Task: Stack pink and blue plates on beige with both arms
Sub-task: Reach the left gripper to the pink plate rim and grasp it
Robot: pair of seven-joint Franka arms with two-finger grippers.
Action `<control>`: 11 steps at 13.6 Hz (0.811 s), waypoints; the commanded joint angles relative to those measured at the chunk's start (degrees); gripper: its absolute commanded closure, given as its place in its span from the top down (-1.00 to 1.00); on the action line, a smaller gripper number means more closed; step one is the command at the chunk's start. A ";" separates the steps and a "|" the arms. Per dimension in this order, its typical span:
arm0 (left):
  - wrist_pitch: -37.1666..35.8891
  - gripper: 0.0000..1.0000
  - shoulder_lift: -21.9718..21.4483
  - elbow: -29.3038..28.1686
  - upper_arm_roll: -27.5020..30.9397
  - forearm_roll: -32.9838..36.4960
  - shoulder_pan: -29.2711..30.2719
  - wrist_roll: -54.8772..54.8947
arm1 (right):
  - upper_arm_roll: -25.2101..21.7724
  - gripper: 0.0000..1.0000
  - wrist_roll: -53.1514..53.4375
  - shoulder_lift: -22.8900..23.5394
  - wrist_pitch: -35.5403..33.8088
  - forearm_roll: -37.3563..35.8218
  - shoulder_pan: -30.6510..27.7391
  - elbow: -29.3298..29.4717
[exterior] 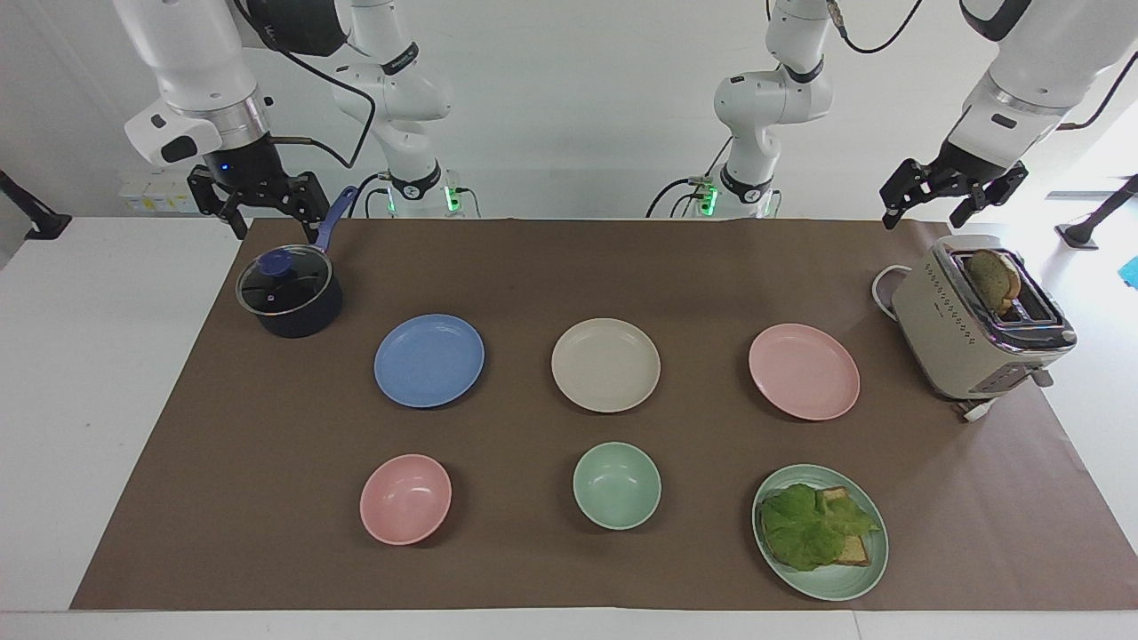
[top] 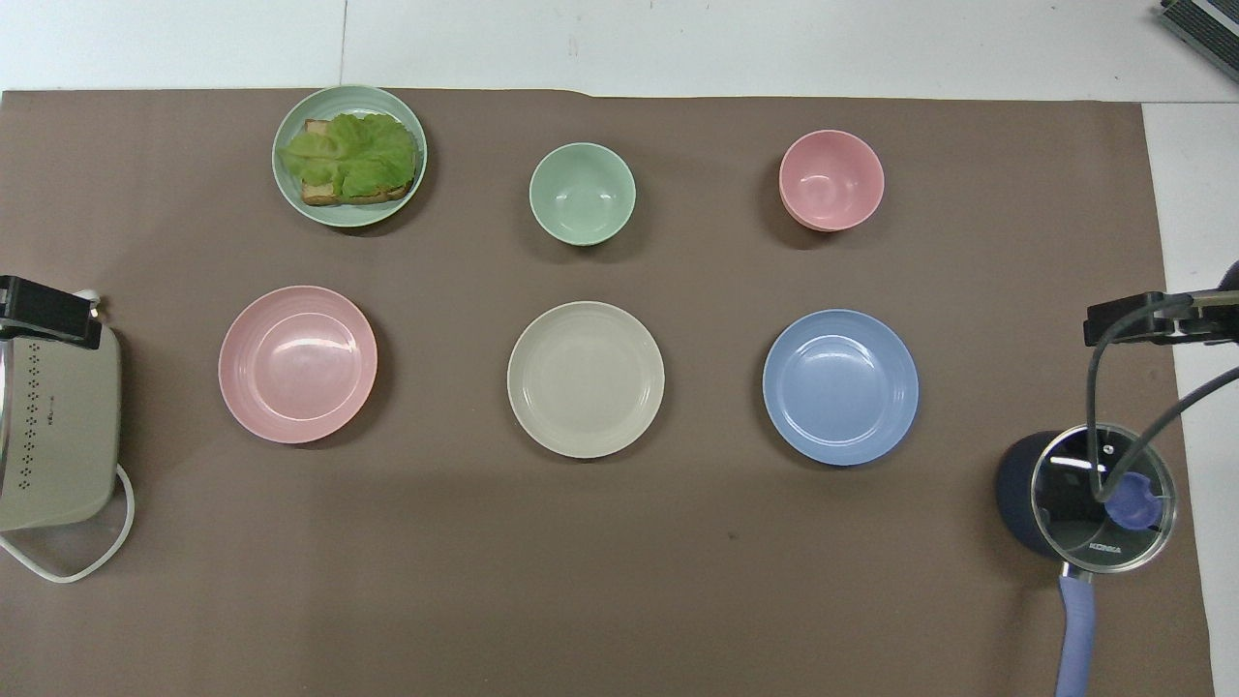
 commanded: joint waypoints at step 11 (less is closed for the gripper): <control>39.18 1.00 8.89 -31.23 0.37 -0.43 4.13 -3.52 | 0.14 1.00 -2.19 -0.31 -0.56 0.77 -0.79 0.25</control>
